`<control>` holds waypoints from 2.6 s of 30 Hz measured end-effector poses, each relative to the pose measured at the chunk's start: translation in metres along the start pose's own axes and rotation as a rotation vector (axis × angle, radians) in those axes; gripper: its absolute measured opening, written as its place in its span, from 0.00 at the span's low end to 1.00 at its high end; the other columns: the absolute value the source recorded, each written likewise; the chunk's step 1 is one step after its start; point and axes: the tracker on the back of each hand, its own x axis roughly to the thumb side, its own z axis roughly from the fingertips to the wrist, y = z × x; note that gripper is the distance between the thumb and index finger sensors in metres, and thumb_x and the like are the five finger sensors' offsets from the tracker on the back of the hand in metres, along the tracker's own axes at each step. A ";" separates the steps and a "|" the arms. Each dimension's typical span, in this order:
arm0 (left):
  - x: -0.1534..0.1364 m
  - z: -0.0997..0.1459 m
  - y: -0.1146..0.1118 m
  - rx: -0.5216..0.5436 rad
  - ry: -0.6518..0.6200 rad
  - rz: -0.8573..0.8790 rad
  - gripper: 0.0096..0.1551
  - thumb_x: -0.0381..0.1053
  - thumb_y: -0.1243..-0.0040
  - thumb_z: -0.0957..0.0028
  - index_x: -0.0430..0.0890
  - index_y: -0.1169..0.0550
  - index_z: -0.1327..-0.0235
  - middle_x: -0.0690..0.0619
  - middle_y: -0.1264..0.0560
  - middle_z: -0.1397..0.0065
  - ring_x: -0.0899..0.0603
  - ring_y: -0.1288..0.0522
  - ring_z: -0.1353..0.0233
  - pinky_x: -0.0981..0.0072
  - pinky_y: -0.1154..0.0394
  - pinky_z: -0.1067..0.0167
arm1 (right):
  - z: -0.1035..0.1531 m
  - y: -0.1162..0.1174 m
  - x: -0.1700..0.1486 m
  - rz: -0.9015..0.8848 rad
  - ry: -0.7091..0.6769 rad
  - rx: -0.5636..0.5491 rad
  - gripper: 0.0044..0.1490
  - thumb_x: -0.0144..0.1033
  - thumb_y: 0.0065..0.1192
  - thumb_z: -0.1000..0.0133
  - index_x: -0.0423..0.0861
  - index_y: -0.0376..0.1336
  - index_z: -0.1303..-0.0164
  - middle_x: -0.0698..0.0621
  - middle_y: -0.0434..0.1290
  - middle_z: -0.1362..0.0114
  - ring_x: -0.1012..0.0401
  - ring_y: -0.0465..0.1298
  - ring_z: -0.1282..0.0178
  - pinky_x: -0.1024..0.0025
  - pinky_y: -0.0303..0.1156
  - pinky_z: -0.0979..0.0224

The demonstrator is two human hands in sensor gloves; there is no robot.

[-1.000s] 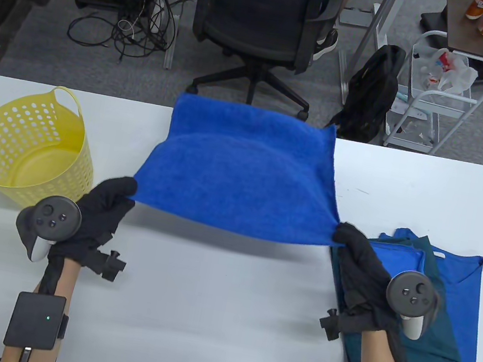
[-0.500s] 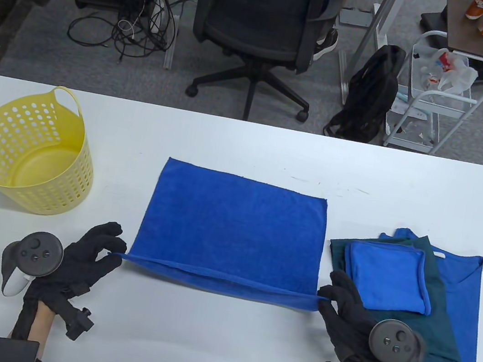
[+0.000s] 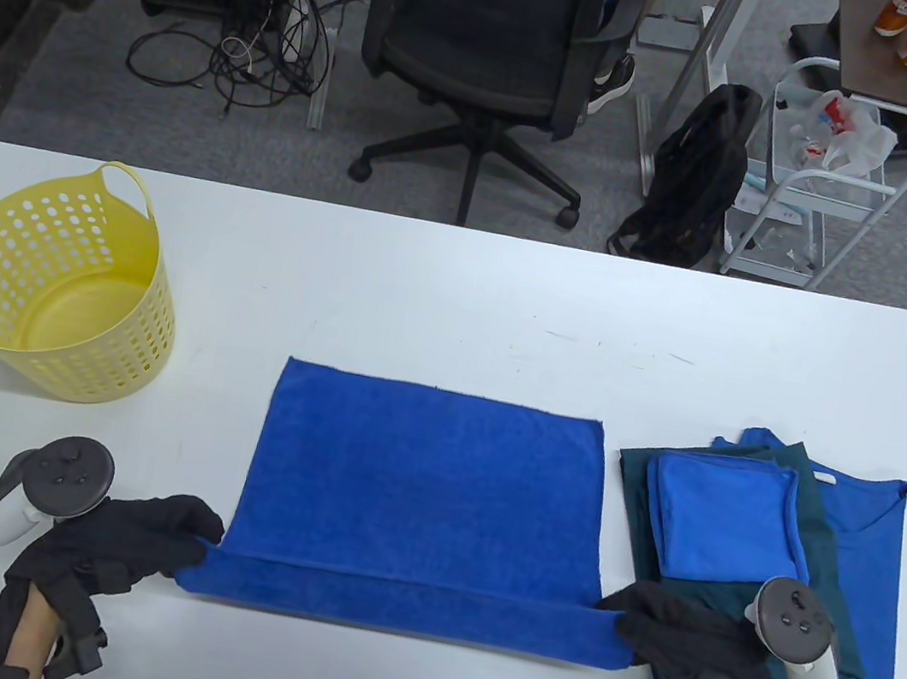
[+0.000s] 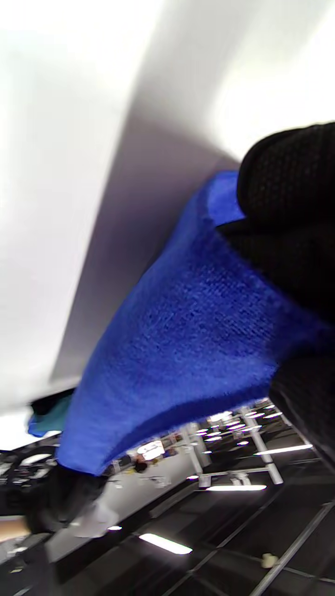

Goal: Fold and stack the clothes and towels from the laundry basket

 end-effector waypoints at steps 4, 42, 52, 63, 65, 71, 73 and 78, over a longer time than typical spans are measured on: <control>0.017 0.008 0.007 0.077 0.092 -0.150 0.26 0.57 0.38 0.38 0.52 0.25 0.29 0.49 0.18 0.30 0.40 0.16 0.34 0.42 0.23 0.34 | -0.001 0.003 0.022 0.260 0.108 -0.130 0.24 0.30 0.59 0.32 0.29 0.68 0.33 0.24 0.67 0.24 0.39 0.77 0.36 0.37 0.70 0.32; 0.000 -0.149 0.052 0.470 0.718 -0.863 0.46 0.65 0.41 0.45 0.52 0.39 0.14 0.44 0.35 0.13 0.35 0.29 0.20 0.39 0.29 0.28 | -0.154 -0.003 0.038 1.378 0.517 -0.465 0.43 0.39 0.63 0.36 0.40 0.51 0.13 0.30 0.54 0.13 0.31 0.55 0.18 0.26 0.54 0.24; 0.022 -0.061 -0.005 0.551 0.456 -0.727 0.47 0.67 0.43 0.45 0.52 0.38 0.13 0.41 0.36 0.12 0.33 0.30 0.18 0.37 0.29 0.28 | -0.144 0.029 -0.001 0.883 0.934 -0.186 0.56 0.41 0.65 0.33 0.18 0.44 0.14 0.21 0.63 0.22 0.31 0.70 0.30 0.33 0.67 0.31; 0.013 -0.052 -0.014 0.636 0.409 -0.809 0.44 0.66 0.42 0.46 0.52 0.35 0.16 0.45 0.33 0.14 0.35 0.28 0.19 0.38 0.28 0.28 | -0.161 0.043 -0.020 0.721 1.152 -0.502 0.55 0.34 0.76 0.43 0.16 0.52 0.21 0.39 0.71 0.37 0.52 0.78 0.44 0.41 0.74 0.35; 0.011 -0.050 -0.012 0.652 0.401 -0.792 0.44 0.65 0.42 0.46 0.51 0.35 0.16 0.44 0.32 0.14 0.35 0.28 0.19 0.38 0.28 0.29 | -0.160 0.044 -0.023 0.701 1.157 -0.510 0.54 0.35 0.76 0.43 0.16 0.53 0.22 0.44 0.72 0.40 0.57 0.77 0.49 0.43 0.74 0.35; 0.007 -0.050 -0.011 0.648 0.411 -0.784 0.44 0.65 0.42 0.46 0.50 0.34 0.16 0.44 0.32 0.14 0.35 0.28 0.19 0.37 0.28 0.29 | -0.159 0.049 -0.022 0.696 1.097 -0.457 0.24 0.31 0.70 0.37 0.37 0.64 0.34 0.44 0.69 0.40 0.48 0.72 0.39 0.30 0.63 0.30; 0.007 -0.050 -0.011 0.644 0.409 -0.777 0.44 0.65 0.42 0.46 0.51 0.34 0.17 0.44 0.32 0.14 0.35 0.29 0.19 0.37 0.28 0.29 | -0.157 0.046 -0.020 0.614 1.007 -0.398 0.22 0.31 0.67 0.35 0.36 0.65 0.35 0.25 0.58 0.25 0.32 0.62 0.29 0.25 0.58 0.29; 0.006 -0.049 -0.010 0.642 0.400 -0.765 0.43 0.66 0.42 0.45 0.52 0.34 0.17 0.43 0.33 0.13 0.35 0.29 0.19 0.37 0.28 0.28 | -0.138 0.024 -0.015 0.351 0.697 -0.361 0.27 0.30 0.57 0.33 0.30 0.55 0.30 0.25 0.65 0.26 0.38 0.75 0.35 0.36 0.72 0.33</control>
